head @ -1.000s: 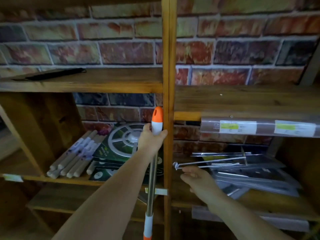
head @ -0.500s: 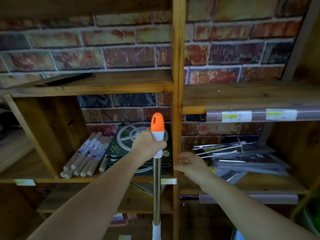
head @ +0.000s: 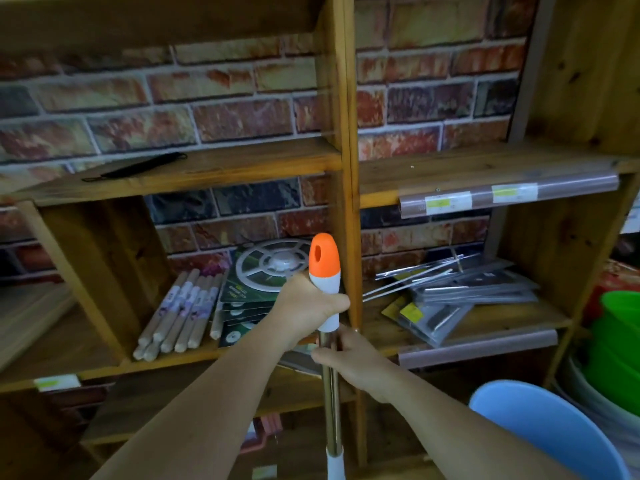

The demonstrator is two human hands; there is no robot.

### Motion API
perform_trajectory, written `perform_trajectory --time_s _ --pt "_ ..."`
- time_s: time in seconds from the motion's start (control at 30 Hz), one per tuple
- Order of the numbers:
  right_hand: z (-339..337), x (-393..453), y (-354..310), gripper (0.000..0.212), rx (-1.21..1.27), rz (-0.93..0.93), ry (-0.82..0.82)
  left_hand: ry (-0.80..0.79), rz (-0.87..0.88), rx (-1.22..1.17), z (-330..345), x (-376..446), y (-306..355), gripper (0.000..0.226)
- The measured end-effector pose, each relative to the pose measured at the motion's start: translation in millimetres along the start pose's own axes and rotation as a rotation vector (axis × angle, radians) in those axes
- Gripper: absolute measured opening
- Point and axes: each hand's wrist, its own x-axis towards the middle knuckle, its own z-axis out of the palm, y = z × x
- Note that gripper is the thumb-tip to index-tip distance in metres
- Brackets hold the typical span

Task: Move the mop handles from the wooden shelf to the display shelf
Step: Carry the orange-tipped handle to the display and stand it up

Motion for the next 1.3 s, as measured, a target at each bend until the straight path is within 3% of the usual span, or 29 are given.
perform_trajectory --time_s 0.17,0.33,0.5,0.57,0.67,0.8,1.0,1.17,1.3 --pt "2.4 -19.3 -2.1 0.017 -0.075 0.019 -0.118 0.03 0.002 -0.006 4.9 -31.5 0.4 0.031" --pt "-2.8 -46.3 9.5 0.01 -0.065 0.016 -0.098 -0.029 -0.01 0.019 22.7 -59.4 15.4 0.032" --pt "-9.6 -79.1 22.2 0.009 -0.023 -0.013 0.027 -0.115 0.031 0.017 43.0 -77.7 30.9 0.025" --pt "-9.8 -94.3 25.9 0.007 -0.019 -0.045 0.102 -0.148 0.069 0.035 48.6 -85.7 37.5 0.032" --pt "-8.7 -116.3 26.8 0.009 -0.004 -0.081 0.219 -0.174 0.189 0.074 54.2 -95.1 45.5 0.024" --pt "-12.3 -133.4 13.8 0.014 0.005 -0.108 0.273 -0.194 0.346 0.114 48.7 -107.5 65.8 0.038" --pt "-26.0 -164.3 -35.6 0.015 -0.025 -0.171 0.416 -0.253 0.525 -0.001 29.3 -112.1 112.7 0.025" --pt "-46.3 -210.7 -62.7 0.026 -0.134 -0.115 0.564 -0.349 0.616 -0.107 38.1 -124.2 153.6 0.019" --pt "-59.5 -253.4 -61.3 0.02 -0.164 -0.06 0.733 -0.481 0.676 -0.189 64.1 -147.6 180.1 0.022"
